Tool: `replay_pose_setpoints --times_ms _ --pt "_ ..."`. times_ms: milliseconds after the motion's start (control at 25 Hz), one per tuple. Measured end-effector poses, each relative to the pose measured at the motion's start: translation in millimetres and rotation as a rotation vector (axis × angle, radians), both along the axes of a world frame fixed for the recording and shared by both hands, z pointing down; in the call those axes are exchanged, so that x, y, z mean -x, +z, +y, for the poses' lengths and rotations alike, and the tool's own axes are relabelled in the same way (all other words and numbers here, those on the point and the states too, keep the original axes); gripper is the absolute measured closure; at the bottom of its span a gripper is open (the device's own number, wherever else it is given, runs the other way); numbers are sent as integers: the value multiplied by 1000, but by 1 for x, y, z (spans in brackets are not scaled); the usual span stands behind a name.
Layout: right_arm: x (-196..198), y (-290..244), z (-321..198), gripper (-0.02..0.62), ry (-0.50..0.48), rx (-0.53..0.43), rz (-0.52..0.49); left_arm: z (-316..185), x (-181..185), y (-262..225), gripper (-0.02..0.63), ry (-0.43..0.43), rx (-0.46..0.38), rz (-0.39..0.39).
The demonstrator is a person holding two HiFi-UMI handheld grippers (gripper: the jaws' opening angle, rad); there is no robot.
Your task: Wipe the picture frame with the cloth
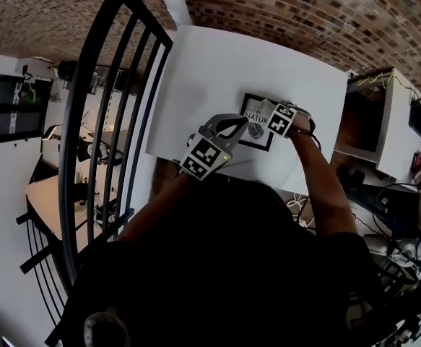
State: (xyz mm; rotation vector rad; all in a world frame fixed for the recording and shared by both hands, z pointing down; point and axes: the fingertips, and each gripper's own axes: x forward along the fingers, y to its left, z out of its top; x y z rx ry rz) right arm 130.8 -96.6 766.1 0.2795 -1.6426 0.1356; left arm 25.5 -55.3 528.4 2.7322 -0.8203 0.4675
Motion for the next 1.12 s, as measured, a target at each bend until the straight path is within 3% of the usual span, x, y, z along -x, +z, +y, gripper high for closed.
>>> replay_pose_setpoints --times_ms 240,800,1120 --pt "-17 -4 6 482 35 -4 15 9 -3 0 604 7 -3 6" --pt "95 -14 7 482 -146 -19 -62 13 28 2 604 -59 11 0" --pt "96 5 11 482 -145 6 -27 13 48 5 604 -89 17 -6"
